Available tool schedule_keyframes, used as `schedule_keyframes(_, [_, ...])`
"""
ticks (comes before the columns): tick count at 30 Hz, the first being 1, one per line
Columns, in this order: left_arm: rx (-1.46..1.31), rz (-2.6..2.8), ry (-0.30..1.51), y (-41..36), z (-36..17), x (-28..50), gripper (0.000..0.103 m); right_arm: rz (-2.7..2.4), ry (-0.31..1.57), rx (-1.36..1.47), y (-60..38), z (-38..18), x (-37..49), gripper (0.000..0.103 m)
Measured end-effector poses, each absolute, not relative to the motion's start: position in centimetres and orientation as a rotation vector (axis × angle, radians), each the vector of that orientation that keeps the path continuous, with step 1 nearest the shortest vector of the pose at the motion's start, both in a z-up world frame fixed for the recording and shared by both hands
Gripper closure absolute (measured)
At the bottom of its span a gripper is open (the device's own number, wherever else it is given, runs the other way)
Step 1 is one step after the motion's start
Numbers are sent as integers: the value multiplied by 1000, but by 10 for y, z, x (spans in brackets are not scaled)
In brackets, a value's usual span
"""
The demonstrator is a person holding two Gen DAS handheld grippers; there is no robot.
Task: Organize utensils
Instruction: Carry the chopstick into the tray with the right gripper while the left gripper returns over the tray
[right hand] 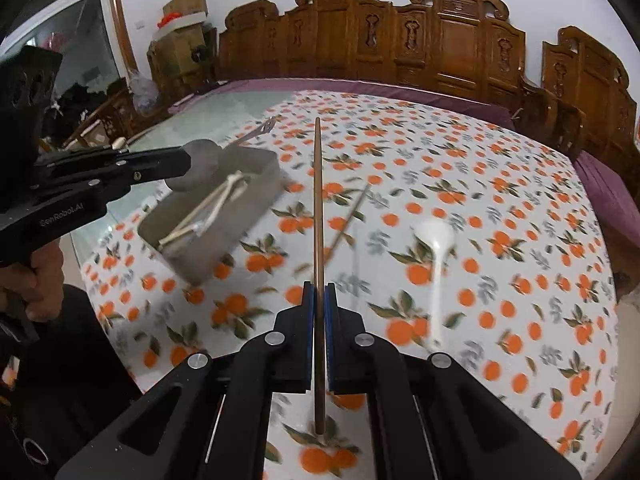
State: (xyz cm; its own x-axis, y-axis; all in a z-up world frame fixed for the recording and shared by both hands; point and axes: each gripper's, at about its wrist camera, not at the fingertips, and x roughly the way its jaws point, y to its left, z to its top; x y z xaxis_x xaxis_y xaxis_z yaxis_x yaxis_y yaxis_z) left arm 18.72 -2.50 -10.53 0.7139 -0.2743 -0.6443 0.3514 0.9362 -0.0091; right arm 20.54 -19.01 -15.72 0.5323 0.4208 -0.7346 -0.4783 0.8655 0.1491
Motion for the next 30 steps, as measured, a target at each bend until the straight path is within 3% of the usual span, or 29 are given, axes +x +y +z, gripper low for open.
schedule_keyframes(9, [48, -302, 756, 36, -130, 200, 102, 598, 860, -49, -137, -158, 217, 97])
schedule_keyframes(27, [-117, -247, 860, 88, -176, 216, 101, 647, 907, -7, -73, -167, 240, 97])
schedule_keyframes(30, [-89, -233, 830, 89, -170, 212, 94, 651, 910, 29, -65, -167, 247, 97])
